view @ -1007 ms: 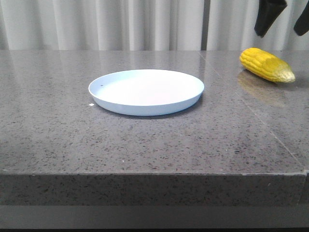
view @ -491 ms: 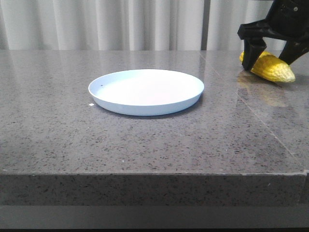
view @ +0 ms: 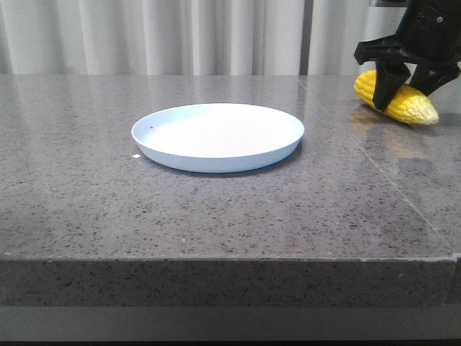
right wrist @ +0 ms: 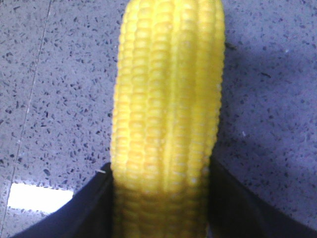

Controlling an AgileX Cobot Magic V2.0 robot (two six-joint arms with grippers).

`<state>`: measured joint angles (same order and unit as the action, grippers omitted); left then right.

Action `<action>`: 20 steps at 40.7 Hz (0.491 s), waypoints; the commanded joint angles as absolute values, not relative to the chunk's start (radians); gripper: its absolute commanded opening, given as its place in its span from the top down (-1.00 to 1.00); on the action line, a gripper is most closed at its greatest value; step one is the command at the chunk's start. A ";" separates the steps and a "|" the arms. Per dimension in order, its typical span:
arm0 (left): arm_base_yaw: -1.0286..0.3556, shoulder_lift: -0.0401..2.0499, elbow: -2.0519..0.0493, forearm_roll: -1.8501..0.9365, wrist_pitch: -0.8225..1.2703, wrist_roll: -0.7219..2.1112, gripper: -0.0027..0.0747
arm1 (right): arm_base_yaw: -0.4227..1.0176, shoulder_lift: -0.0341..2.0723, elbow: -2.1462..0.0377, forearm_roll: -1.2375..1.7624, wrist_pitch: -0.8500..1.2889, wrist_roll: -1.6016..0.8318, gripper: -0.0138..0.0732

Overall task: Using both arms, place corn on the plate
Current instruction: 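Lower the open right gripper over the yellow corn cob and grasp it, then lift the corn with the right gripper and carry it over the plate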

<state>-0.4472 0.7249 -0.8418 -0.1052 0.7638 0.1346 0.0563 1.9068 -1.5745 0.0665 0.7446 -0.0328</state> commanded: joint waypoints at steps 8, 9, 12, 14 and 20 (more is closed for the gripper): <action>-0.454 0.721 -0.867 -0.113 0.687 0.128 -0.31 | 0.080 1.745 -1.611 0.063 0.756 -0.036 0.13; -0.454 0.721 -0.867 -0.113 0.687 0.128 -0.31 | 0.088 1.729 -1.611 0.063 0.759 -0.036 0.13; -0.454 0.721 -0.867 -0.113 0.687 0.128 -0.31 | 0.114 1.688 -1.611 0.063 0.765 -0.036 0.13; -0.454 0.721 -0.867 -0.113 0.687 0.128 -0.31 | 0.133 1.663 -1.611 0.063 0.773 -0.036 0.13; -0.454 0.721 -0.867 -0.113 0.687 0.128 -0.31 | 0.212 1.589 -1.614 0.063 0.810 -0.036 0.13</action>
